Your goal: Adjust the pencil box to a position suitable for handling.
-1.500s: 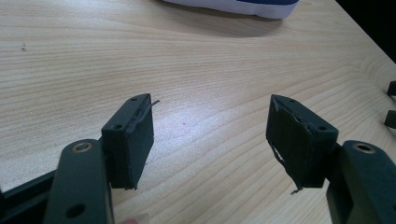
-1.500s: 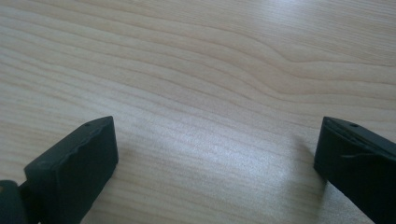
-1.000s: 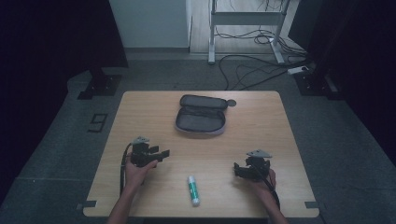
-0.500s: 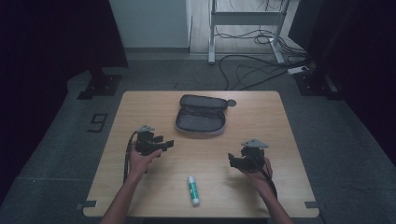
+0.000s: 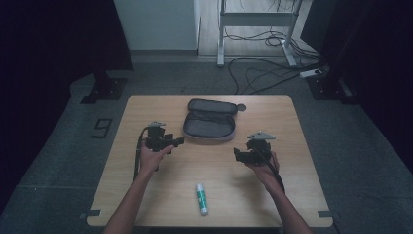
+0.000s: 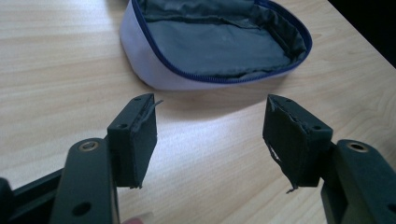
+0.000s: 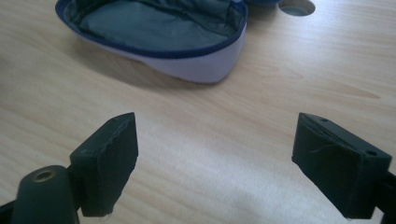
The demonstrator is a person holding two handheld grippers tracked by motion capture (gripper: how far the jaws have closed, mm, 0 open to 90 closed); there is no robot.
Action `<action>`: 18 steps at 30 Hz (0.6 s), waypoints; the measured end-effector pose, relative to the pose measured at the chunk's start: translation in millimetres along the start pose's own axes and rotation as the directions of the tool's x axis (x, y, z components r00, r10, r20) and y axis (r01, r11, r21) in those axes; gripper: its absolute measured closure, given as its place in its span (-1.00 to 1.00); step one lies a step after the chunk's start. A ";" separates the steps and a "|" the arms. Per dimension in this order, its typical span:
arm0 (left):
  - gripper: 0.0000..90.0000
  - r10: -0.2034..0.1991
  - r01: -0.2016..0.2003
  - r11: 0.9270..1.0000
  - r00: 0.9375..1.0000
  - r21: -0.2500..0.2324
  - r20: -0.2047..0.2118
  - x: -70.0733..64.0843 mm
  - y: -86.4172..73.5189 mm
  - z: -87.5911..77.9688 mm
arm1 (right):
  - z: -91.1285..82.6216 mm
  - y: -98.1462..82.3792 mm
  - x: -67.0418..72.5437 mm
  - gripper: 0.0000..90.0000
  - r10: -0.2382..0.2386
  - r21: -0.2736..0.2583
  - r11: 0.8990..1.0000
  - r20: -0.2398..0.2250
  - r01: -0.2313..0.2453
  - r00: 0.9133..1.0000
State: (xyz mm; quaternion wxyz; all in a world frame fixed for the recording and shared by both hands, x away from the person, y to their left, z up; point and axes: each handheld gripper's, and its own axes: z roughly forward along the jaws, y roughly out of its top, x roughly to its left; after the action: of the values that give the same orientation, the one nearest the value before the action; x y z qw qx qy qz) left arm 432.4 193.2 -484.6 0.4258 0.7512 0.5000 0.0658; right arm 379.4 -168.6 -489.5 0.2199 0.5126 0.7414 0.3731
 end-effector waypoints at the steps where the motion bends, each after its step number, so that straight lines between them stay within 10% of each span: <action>1: -0.22 -0.007 0.007 1.000 1.000 0.000 0.003 -0.1 2.0 0.6 | 0.9 2.0 -1.2 -0.68 0.005 -0.004 1.000 -0.003 -0.005 1.000; 18: -0.21 0.015 -0.015 1.000 0.999 -0.009 -0.045 -3.3 21.8 12.9 | 17.9 21.0 -17.4 -0.53 0.082 -0.036 0.996 -0.026 -0.083 0.996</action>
State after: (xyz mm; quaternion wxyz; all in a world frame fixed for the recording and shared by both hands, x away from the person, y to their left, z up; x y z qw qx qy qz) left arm 452.6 180.1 -476.3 0.4175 0.7513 0.5036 0.0879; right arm 411.2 -174.7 -485.3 0.2047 0.5342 0.7151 0.4016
